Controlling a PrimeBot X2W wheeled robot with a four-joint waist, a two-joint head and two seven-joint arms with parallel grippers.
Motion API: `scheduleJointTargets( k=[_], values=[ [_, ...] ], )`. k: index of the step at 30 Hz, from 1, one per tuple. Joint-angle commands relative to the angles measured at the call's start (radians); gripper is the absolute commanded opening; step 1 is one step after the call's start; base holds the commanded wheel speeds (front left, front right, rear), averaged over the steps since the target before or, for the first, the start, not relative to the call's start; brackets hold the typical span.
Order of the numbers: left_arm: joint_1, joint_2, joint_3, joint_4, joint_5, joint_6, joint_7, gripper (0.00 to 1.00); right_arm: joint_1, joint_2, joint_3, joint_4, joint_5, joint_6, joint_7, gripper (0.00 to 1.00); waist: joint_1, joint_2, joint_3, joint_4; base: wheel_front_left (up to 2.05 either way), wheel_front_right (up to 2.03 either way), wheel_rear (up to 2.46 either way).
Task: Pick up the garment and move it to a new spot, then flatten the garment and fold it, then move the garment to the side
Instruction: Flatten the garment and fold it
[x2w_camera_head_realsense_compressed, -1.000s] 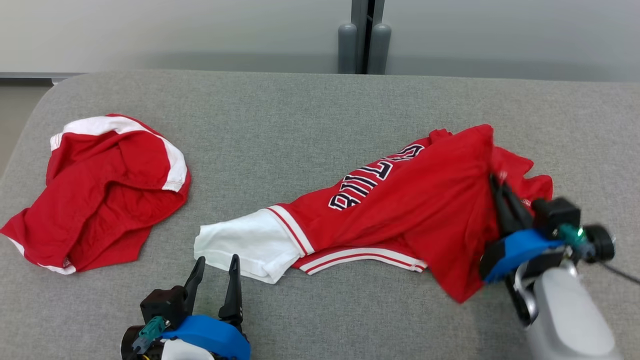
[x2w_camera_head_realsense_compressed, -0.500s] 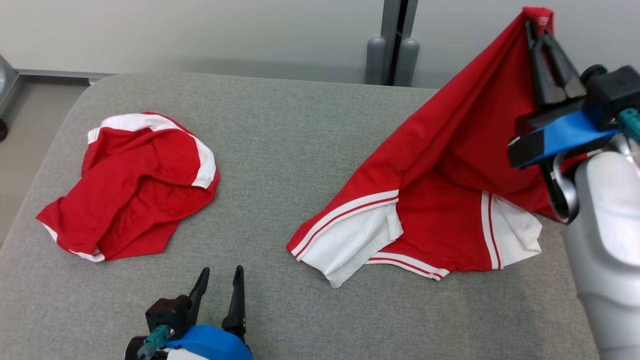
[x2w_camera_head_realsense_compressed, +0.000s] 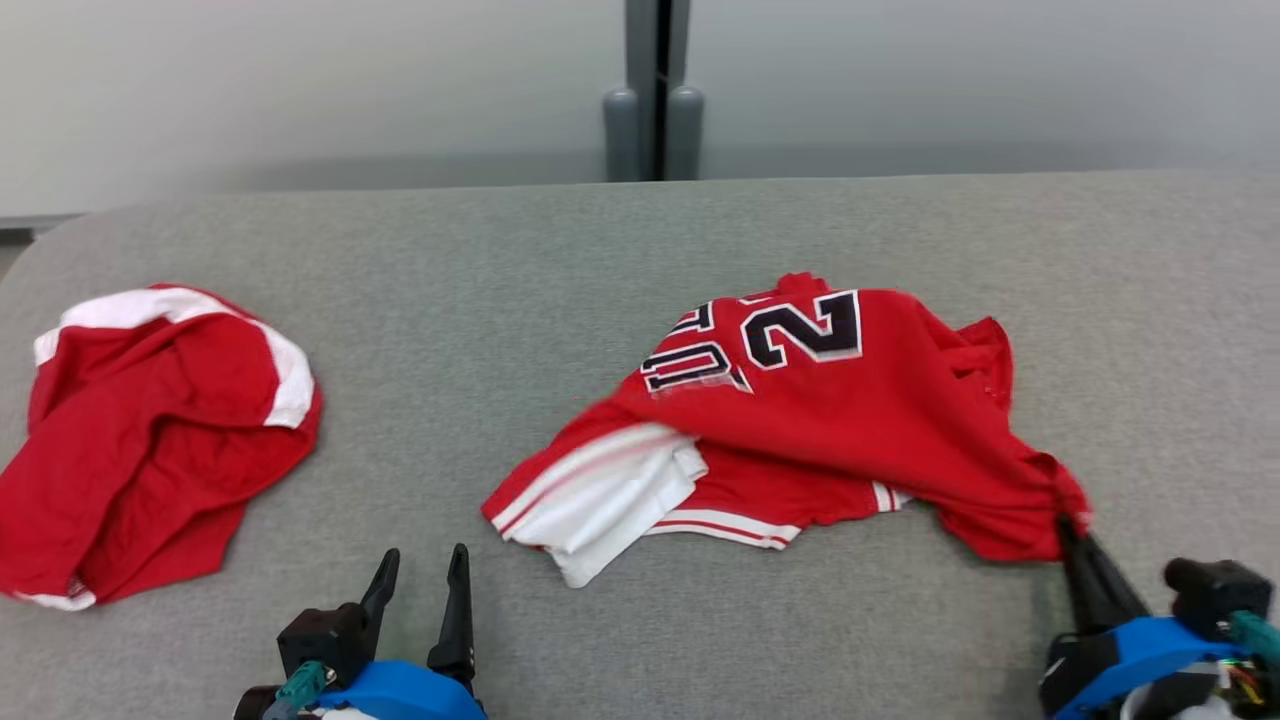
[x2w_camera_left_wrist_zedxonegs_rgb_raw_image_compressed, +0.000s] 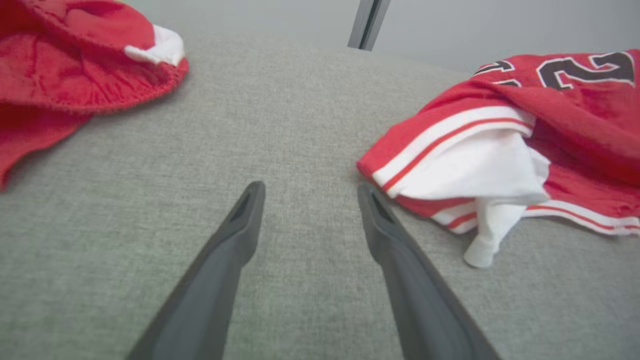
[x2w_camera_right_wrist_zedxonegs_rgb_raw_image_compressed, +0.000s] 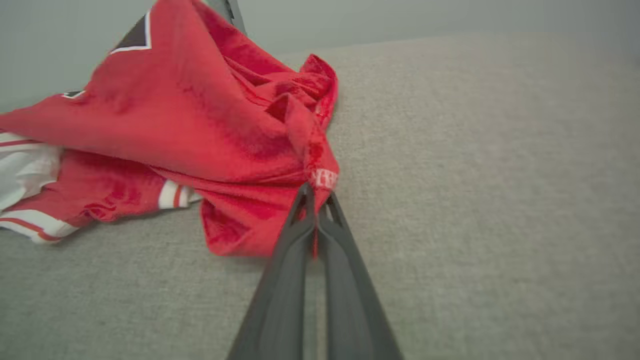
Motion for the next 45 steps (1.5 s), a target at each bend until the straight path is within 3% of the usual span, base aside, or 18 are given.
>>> scheduleJointTargets(
  k=[1,10,23,32,45],
  values=[
    [-0.010,0.000,0.005,-0.002,0.008,-0.001,-0.003,1.00,-0.012,-0.012,-0.031,0.007,0.007,0.000,-0.003,1.00,0.0000,0.0000,-0.016,-0.027,0.00,0.00,0.00],
    [-0.011,0.001,-0.017,0.000,0.014,-0.016,-0.003,1.00,-0.017,0.069,-0.222,-0.008,-0.135,0.000,-0.002,1.00,0.0000,0.0000,-0.024,-0.072,0.00,0.00,0.00],
    [-0.047,-0.001,-0.173,0.106,-0.099,-0.044,0.000,1.00,-0.042,0.122,-0.178,-0.033,-0.183,0.000,-0.002,1.00,0.0000,0.0000,0.009,-0.086,0.00,0.00,0.00],
    [-0.084,0.000,-0.334,0.080,-0.188,-0.047,0.000,1.00,-0.054,0.123,-0.159,-0.023,-0.179,0.000,-0.002,1.00,0.0000,0.0000,0.019,-0.090,0.00,0.00,0.00],
    [-0.051,0.003,-0.197,-0.005,-0.078,-0.043,-0.002,1.00,-0.051,0.133,-0.151,-0.005,-0.176,0.000,-0.002,1.00,0.0000,0.0000,0.005,-0.082,0.00,0.00,0.00]
  ],
)
